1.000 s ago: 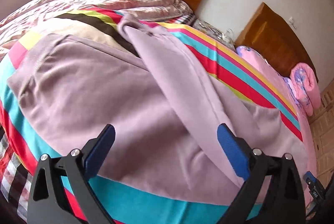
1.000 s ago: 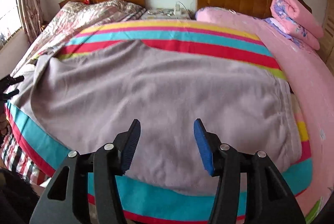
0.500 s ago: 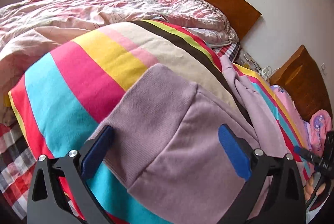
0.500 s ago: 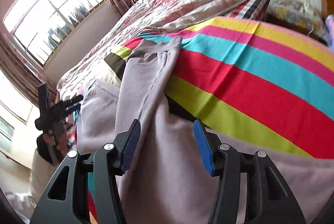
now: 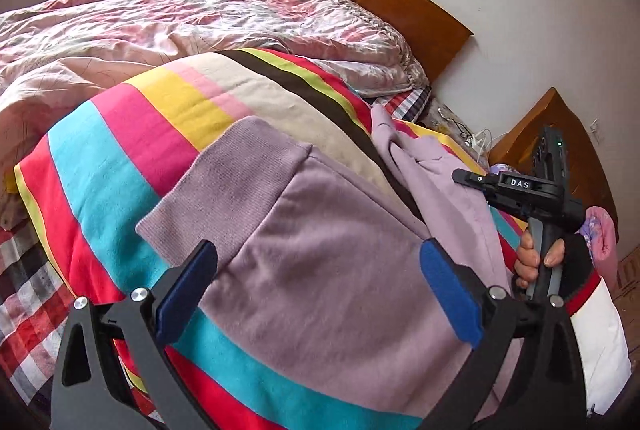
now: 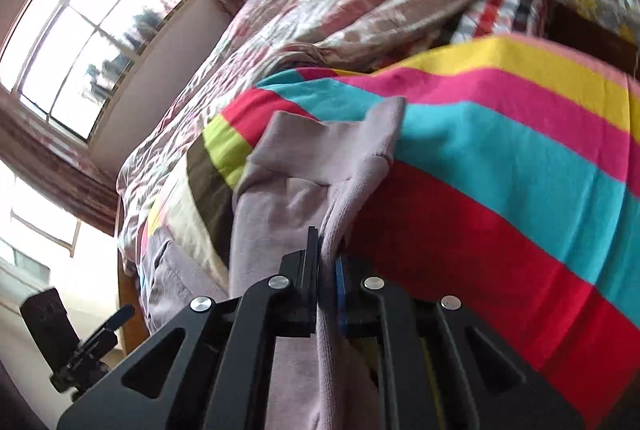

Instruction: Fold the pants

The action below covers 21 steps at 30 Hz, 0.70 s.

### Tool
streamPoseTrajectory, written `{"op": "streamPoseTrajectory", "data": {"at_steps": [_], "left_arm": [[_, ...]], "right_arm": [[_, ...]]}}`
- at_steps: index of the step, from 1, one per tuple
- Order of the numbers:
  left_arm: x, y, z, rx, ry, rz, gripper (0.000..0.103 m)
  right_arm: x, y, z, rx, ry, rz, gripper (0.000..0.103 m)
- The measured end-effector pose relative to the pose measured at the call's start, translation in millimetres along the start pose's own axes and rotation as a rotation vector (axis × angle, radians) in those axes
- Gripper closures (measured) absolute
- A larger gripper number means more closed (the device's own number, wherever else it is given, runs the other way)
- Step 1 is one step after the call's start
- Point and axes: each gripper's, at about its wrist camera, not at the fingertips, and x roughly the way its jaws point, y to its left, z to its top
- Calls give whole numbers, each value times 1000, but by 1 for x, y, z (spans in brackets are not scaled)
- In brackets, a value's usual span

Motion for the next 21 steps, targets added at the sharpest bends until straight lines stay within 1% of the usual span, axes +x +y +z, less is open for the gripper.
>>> {"op": "streamPoseTrajectory", "data": {"at_steps": [1,3,5,6,8,9,10,11,12,14,15,17,19,21], "left_arm": [[-2,4,-1,-20,-6,-14,2],[-4,18,-5,-89,-10,-52,2],[-7,34,-10,-170,-20,-85,2],[-12,43,-14,-211,-30,-92,2],[-22,59,-21,-269,-54,-87,2],[-27,67,-26,-295,-63,-79,2],[-31,74,-30,-313,-67,-67,2],[-36,80,-33,-324,-71,-54,2],[-41,86,-36,-334,-77,-36,2],[-51,97,-42,-356,-87,-8,2],[-55,102,-44,-365,-88,-4,2],[-61,108,-47,-370,-84,-4,2],[-64,102,-46,-344,-74,-35,2],[-62,87,-44,-304,-57,-96,3]], "right_arm": [[-4,23,0,-77,-25,-4,93],[-17,72,-10,-231,-67,-12,93],[-22,127,-28,-397,-85,-42,93],[-21,153,-40,-479,-92,-43,93],[-14,198,-69,-633,-70,-7,89],[-5,217,-85,-696,-27,25,86],[6,231,-101,-752,21,61,65],[15,241,-116,-799,62,90,51],[22,247,-130,-840,84,90,30],[30,249,-151,-872,100,97,29],[29,246,-154,-849,99,107,30],[11,233,-155,-777,56,126,35],[-19,213,-152,-697,-17,133,39],[-53,189,-159,-645,-88,77,42]]}}
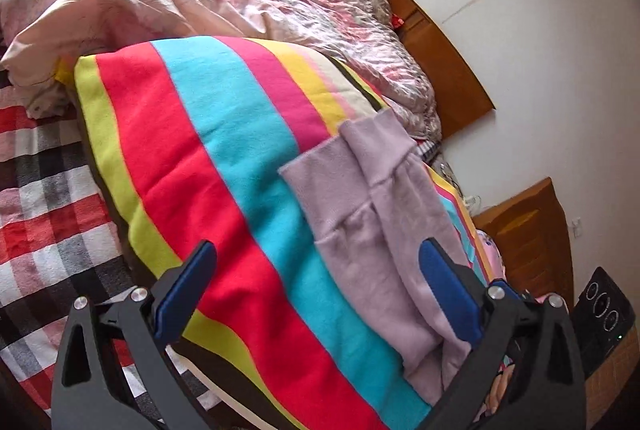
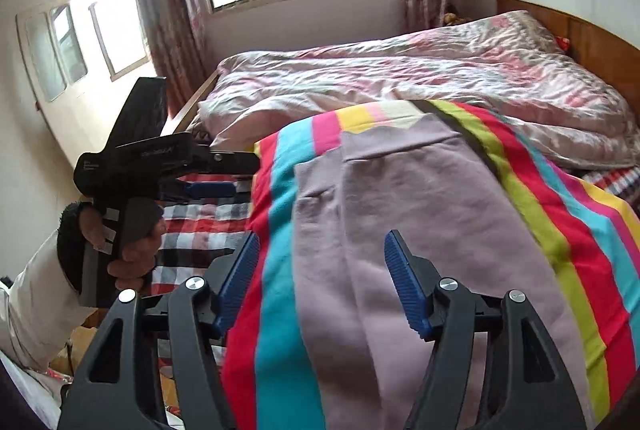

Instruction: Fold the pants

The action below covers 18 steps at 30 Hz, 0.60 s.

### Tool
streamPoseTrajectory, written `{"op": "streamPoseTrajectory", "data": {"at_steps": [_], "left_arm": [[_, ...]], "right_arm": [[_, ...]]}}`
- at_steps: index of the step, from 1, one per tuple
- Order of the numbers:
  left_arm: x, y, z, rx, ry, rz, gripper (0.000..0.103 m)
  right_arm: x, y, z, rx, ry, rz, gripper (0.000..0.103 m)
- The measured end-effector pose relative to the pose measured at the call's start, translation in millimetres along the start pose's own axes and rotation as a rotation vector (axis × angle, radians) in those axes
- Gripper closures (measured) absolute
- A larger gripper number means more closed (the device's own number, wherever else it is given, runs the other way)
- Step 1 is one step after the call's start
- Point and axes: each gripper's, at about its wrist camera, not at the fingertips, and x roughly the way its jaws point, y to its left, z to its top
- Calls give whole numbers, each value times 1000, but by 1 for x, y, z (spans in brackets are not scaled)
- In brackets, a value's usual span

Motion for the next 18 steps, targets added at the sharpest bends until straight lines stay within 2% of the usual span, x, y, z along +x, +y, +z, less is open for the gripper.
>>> {"op": "streamPoseTrajectory", "data": {"at_steps": [3,6,10,12,16,18], "left_arm": [[14,-35,-8,88,47,-97,8],[39,-55,-9,120,91,-126,14],[74,-56,-4,103,137,-111,34],[84,-51,-3,79,148,-100,37],[89,-48,4,82,145,-92,44],[88,-46,6,68,153,-87,45]], "right_arm": [[-40,-17,-36,53,-5,-130,56],[-61,-21,-78,96,44,-230,63],[-69,-10,-117,121,77,-274,67],[-67,1,-128,102,94,-306,68],[-50,13,-141,43,141,-388,80],[-45,17,-145,15,163,-405,80]]}}
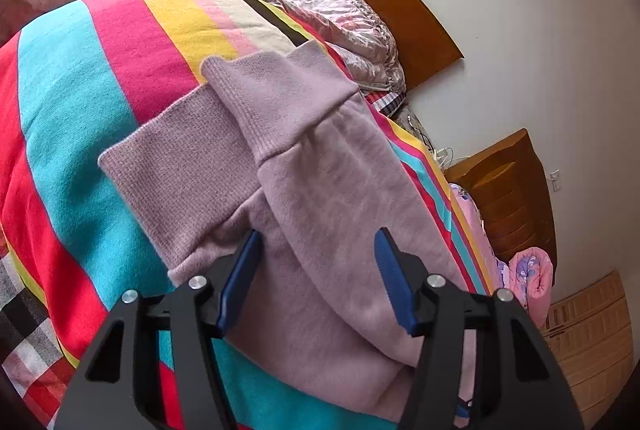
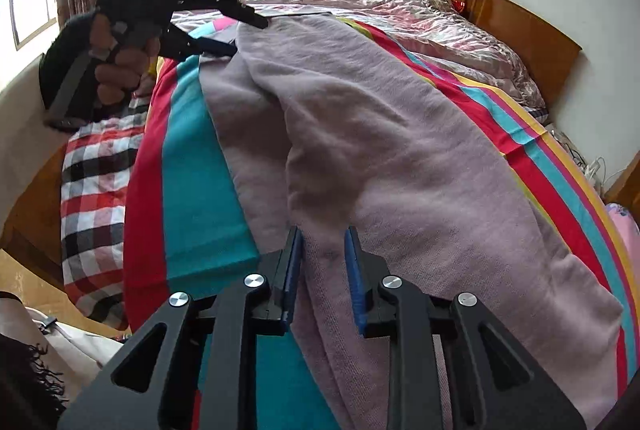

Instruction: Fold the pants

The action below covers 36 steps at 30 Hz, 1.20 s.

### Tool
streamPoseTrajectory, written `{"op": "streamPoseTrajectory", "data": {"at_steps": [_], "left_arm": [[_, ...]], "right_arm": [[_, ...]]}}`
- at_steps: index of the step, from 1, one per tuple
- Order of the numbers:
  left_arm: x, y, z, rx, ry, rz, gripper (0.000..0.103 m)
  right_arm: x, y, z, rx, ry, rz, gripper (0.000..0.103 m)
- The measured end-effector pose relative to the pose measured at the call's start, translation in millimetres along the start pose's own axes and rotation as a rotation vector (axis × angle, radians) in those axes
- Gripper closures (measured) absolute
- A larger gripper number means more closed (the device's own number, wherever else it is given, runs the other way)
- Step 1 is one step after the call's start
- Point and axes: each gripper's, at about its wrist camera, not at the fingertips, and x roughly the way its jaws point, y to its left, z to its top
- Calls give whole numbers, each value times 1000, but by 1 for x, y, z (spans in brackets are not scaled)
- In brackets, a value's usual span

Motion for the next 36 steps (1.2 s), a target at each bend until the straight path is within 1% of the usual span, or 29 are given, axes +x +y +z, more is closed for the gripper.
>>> {"op": "streamPoseTrajectory", "data": {"at_steps": [2,5,8,10,11,12,13,14,15,16,17,18,19,21,26,28,29,31,32,34,36], "left_arm": [[-2,-3,0,5,-2,8,45],[1,0,1,-11,7,28,45],[0,0,1,-30,1,38,45],[0,3,-1,-53,-6,29,45],[0,5,-1,-64,-9,23,45],[-1,5,-2,-70,-10,21,45],[-1,5,-2,-71,-9,23,47],[-1,3,0,-67,-12,37,52],[-1,3,2,-67,-14,60,61],[0,4,5,-78,-14,72,66],[0,7,6,-95,-14,69,68],[-1,10,8,-106,-18,72,77],[-2,11,7,-111,-24,85,90],[-10,8,5,-107,-55,62,100],[-40,-33,2,15,-128,27,100],[-53,-43,-2,60,-146,45,100],[-57,-41,-5,65,-148,61,100],[-55,-25,-13,54,-130,105,100],[-50,-11,-17,36,-113,127,100],[-39,17,-26,-18,-81,143,100],[-32,29,-31,-35,-74,147,100]], "right_arm": [[-2,7,-1,-25,-6,3,80],[1,15,-4,-74,2,-40,80],[0,11,-6,-71,5,-88,81],[1,7,-7,-72,14,-105,82],[0,6,-8,-72,10,-105,83],[0,5,-9,-68,4,-98,90],[1,5,-9,-65,0,-87,94],[1,5,-10,-64,-3,-85,94],[2,6,-10,-64,-8,-88,94],[1,6,-10,-61,-11,-89,94],[1,6,-10,-55,-13,-87,94],[1,4,-11,-48,-16,-84,95],[-1,3,-11,-42,-23,-83,97],[-4,1,-10,-33,-38,-91,98],[-31,-9,1,-29,-104,-117,99],[-47,-8,7,-56,-119,-116,99],[-53,-6,7,-74,-120,-113,99],[-56,-4,3,-86,-104,-92,99],[-52,-2,0,-85,-89,-77,99],[-35,6,-10,-98,-40,-50,99],[-20,15,-17,-123,3,-51,99]]}}
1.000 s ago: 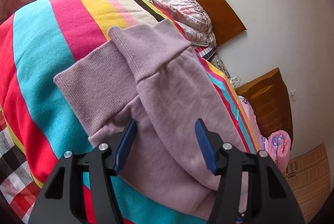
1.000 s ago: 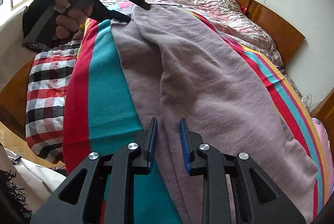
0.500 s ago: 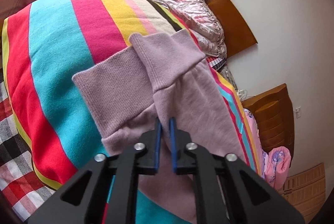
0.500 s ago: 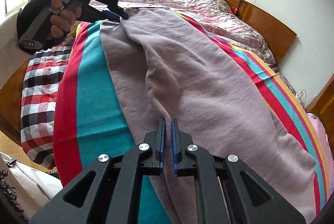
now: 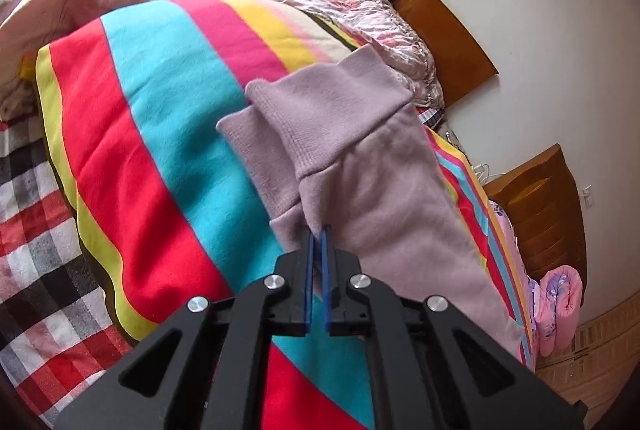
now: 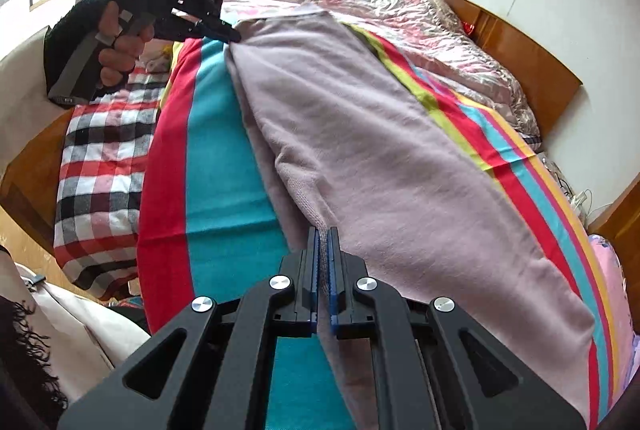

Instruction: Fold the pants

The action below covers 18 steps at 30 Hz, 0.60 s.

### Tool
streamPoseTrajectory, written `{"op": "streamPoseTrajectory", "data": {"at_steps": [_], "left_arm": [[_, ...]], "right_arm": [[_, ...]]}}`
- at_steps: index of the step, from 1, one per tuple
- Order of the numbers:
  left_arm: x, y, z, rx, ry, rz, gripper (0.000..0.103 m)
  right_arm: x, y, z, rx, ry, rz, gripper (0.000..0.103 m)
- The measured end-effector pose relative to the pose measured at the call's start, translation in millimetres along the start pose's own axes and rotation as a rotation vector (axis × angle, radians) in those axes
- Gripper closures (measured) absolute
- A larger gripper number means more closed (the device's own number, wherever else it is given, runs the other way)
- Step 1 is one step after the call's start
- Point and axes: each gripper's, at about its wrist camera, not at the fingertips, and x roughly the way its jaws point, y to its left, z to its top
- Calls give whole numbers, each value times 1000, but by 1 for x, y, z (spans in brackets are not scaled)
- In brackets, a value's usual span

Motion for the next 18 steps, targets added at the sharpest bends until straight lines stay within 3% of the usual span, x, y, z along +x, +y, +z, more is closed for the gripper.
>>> {"op": "streamPoseTrajectory", "data": {"at_steps": [5,13,16,18], "left_arm": [[-22,-15,2,55,-68,21,100],[-25,10,-15,-34,-41,40,102],[-25,18,-13,-61,-33,16,102],[-30,21,-11,-101,-31,-62,102]], "right_arm": [[-6,4,0,2,-10,-2,98],[-1,3,-6,11,-3,1,98],[-1,0,-7,21,-5,10,98],[3,0,-8,27,4,10,98]]}}
